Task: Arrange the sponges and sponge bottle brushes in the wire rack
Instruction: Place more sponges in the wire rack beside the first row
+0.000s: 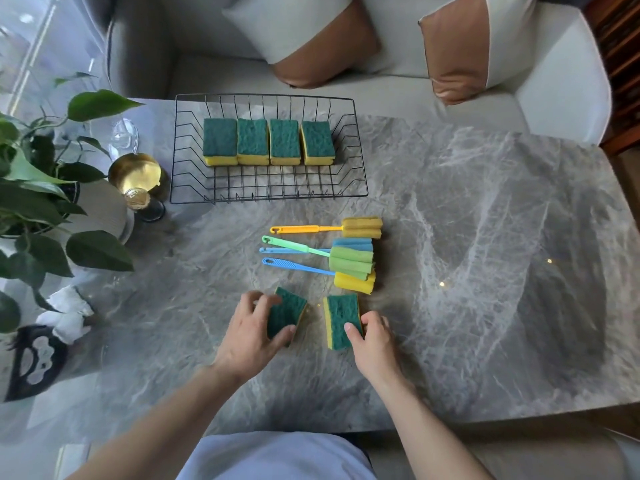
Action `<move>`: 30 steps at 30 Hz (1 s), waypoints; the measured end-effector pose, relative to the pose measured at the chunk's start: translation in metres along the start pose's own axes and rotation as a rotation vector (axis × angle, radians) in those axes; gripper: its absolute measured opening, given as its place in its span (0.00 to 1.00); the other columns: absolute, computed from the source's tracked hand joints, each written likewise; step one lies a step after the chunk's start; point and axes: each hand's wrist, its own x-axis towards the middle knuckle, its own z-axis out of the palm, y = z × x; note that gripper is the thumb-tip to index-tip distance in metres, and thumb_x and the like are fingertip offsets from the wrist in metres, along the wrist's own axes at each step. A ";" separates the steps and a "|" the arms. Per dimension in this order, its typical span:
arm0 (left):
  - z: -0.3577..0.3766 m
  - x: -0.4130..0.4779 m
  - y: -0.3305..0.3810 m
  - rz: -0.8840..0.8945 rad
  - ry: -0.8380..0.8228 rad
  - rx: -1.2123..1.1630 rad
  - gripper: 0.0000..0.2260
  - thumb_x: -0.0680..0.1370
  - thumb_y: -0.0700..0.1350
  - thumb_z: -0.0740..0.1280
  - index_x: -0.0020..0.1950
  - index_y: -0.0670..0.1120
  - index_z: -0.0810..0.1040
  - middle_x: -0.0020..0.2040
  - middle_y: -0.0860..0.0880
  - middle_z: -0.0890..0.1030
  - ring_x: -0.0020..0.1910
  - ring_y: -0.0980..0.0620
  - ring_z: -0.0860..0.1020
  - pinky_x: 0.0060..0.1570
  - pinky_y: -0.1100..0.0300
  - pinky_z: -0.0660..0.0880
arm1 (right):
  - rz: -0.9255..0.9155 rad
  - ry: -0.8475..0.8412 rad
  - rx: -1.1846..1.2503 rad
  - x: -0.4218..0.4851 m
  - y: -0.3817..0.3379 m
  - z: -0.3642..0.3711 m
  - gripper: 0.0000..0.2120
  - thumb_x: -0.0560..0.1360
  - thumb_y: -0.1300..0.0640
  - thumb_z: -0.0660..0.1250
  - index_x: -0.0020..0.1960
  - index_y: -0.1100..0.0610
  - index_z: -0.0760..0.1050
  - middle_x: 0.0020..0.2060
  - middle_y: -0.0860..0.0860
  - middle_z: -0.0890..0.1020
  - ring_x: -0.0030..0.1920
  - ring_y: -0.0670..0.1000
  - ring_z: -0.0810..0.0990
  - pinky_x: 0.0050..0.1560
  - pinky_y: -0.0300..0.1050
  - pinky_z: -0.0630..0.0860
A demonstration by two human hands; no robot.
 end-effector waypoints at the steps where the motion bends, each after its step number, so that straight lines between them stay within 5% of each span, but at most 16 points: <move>1: 0.001 0.002 0.001 -0.063 0.015 -0.036 0.24 0.75 0.60 0.69 0.65 0.52 0.68 0.60 0.50 0.69 0.56 0.50 0.73 0.56 0.55 0.74 | 0.003 -0.007 0.001 0.001 0.000 0.000 0.11 0.78 0.49 0.67 0.51 0.56 0.71 0.48 0.52 0.73 0.48 0.56 0.73 0.49 0.52 0.72; 9: -0.003 0.015 0.006 -0.338 -0.033 -0.229 0.13 0.78 0.46 0.71 0.59 0.46 0.73 0.37 0.51 0.78 0.36 0.56 0.77 0.32 0.67 0.67 | 0.007 -0.044 0.092 -0.004 -0.014 0.001 0.07 0.79 0.56 0.67 0.52 0.58 0.72 0.43 0.53 0.78 0.43 0.54 0.75 0.41 0.44 0.65; 17: -0.049 0.009 0.011 -0.350 0.147 -0.504 0.10 0.79 0.44 0.70 0.57 0.49 0.73 0.37 0.40 0.79 0.37 0.42 0.79 0.41 0.44 0.76 | -0.130 0.000 0.256 -0.013 -0.065 -0.011 0.05 0.78 0.58 0.68 0.49 0.56 0.73 0.38 0.53 0.77 0.39 0.54 0.75 0.42 0.46 0.72; 30: -0.184 0.140 0.022 -0.291 0.444 -0.649 0.08 0.80 0.44 0.68 0.58 0.48 0.75 0.49 0.41 0.83 0.49 0.43 0.84 0.53 0.40 0.80 | -0.314 0.108 0.372 0.102 -0.226 -0.052 0.05 0.80 0.59 0.65 0.54 0.58 0.73 0.43 0.51 0.79 0.44 0.54 0.77 0.49 0.52 0.74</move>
